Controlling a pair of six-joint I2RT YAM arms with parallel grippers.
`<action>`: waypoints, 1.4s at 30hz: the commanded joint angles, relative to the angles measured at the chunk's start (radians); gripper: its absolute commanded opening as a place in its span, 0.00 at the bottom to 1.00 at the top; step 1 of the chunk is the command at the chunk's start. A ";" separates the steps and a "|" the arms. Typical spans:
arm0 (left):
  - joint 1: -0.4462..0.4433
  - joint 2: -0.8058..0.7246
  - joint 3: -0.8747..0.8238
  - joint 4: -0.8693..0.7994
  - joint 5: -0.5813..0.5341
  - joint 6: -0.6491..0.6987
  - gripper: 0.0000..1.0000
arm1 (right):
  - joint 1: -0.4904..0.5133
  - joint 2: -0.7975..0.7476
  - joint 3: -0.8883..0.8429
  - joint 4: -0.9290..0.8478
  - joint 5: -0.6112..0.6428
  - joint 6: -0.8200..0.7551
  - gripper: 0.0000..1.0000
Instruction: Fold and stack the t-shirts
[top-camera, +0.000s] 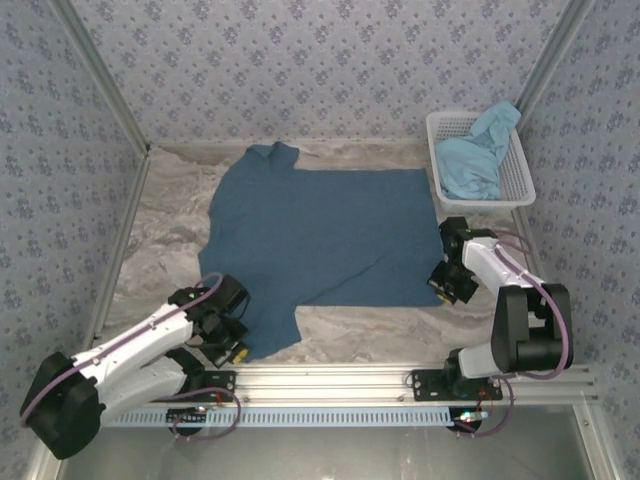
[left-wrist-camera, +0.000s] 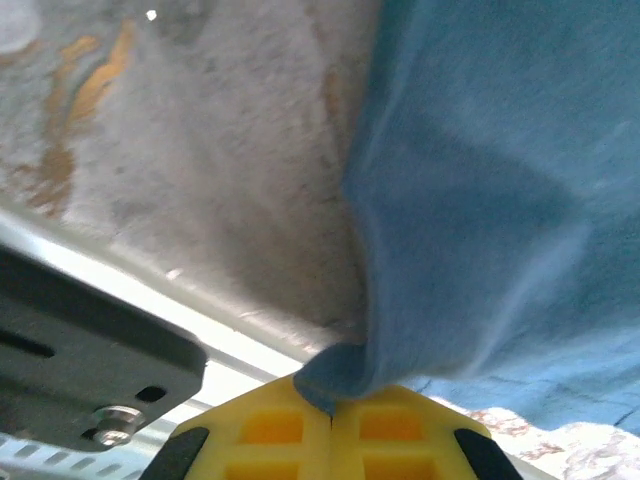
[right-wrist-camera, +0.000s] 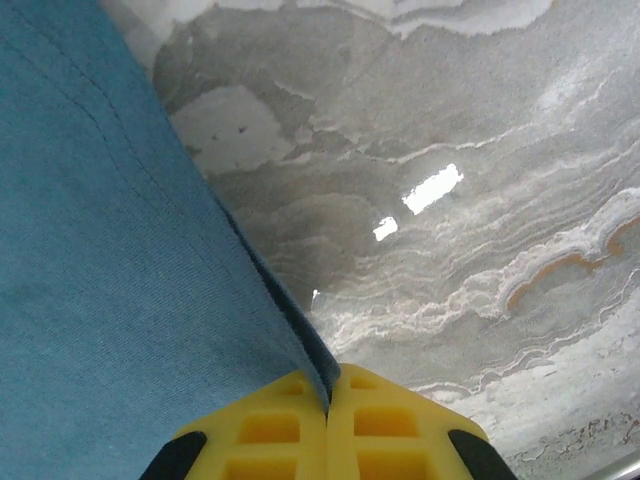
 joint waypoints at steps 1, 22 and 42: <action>-0.007 0.017 0.084 -0.005 -0.055 0.008 0.09 | -0.008 0.008 0.031 -0.034 0.021 0.005 0.07; 0.509 0.793 0.794 0.286 -0.103 0.409 0.23 | 0.165 0.071 0.197 0.363 -0.254 -0.039 0.38; 0.805 1.154 0.943 0.312 -0.030 0.556 0.21 | 0.239 0.686 0.720 0.074 -0.201 -0.066 0.43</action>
